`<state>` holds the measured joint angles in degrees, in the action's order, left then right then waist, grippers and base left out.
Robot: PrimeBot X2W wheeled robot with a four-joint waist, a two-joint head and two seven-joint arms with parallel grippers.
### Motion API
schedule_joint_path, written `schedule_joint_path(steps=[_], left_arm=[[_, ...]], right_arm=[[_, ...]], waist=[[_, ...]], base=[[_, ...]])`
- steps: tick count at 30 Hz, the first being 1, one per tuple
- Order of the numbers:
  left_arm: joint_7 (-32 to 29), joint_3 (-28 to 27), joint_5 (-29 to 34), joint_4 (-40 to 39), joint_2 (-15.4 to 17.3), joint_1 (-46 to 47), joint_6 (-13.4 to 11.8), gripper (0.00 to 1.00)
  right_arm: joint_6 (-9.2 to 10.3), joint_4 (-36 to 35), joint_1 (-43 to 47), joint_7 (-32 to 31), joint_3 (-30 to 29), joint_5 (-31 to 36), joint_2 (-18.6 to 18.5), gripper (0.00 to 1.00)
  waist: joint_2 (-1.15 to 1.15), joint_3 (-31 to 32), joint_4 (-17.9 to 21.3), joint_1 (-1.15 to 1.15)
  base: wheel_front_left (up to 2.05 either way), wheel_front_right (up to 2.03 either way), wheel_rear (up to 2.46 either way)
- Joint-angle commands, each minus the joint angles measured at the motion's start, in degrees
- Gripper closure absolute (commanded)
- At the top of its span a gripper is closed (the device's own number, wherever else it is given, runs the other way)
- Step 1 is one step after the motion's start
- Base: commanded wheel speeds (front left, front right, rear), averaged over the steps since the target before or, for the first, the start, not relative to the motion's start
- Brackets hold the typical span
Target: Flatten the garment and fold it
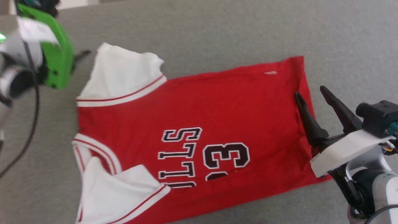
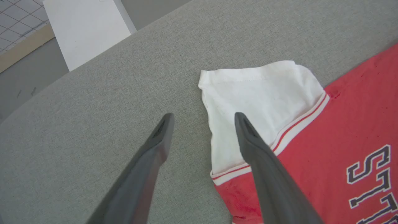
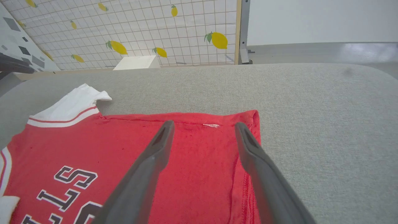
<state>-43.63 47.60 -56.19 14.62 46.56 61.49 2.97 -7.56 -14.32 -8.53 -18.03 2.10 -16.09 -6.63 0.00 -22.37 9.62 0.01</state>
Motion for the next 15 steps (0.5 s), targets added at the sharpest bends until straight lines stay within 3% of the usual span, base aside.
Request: schedule_joint_path(steps=[1,8,15], left_arm=[[-1.7,0.07,-0.58,1.23,0.05,2.09,0.31,0.0],[-9.73,0.63,-2.21,6.26,-0.04,6.82,0.55,0.0],[-11.54,1.31,-0.78,8.92,-0.31,9.37,0.01,0.0]], right_arm=[[0.08,-0.44,-1.07,0.54,0.01,0.33,0.26,0.0],[0.08,-0.12,-1.14,1.82,0.24,0.71,1.24,0.0],[0.08,0.26,-1.01,2.53,0.23,1.16,1.96,0.0]], waist=[[0.0,-5.6,5.58,-0.01],[0.0,-7.83,7.7,-0.01],[0.0,-9.48,8.73,-0.01]], base=[[0.0,0.0,0.0],[0.0,0.0,0.0],[0.0,0.0,0.0]])
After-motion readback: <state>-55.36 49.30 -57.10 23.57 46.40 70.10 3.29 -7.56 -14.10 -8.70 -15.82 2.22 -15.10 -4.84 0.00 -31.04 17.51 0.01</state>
